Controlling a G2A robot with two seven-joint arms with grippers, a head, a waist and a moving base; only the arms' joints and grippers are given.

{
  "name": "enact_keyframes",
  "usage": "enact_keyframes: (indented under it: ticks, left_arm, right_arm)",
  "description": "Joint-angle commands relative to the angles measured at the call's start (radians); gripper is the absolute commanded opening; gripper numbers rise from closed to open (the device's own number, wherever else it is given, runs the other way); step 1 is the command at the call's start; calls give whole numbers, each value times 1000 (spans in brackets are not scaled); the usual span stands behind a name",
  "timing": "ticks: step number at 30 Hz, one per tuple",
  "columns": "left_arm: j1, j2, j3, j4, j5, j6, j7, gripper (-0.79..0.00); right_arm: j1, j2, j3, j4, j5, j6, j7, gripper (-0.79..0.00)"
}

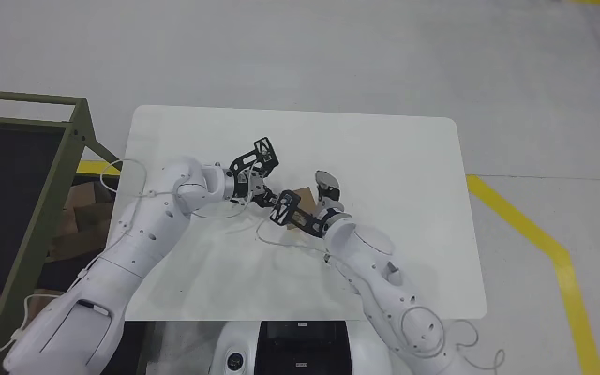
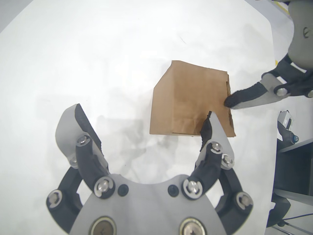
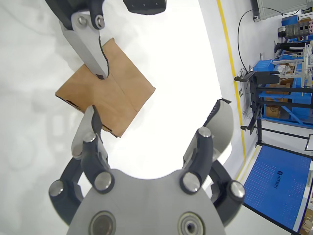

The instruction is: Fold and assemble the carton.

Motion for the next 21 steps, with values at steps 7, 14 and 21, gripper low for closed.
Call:
enact_keyframes:
  ticks: [7, 14, 21]
  left_arm:
    - [23, 6, -28, -26, -13, -10, 54, 0]
    - [72, 22, -108, -47, -30, 5, 158, 0]
    - [112, 37, -169, -53, -64, 4, 180, 0]
  right_arm:
    - [-93, 15, 45, -104, 17, 57, -106, 0]
    - [-209, 25, 89, -136, 85, 181, -271, 0]
    - [-215, 26, 91, -138, 88, 187, -275, 0]
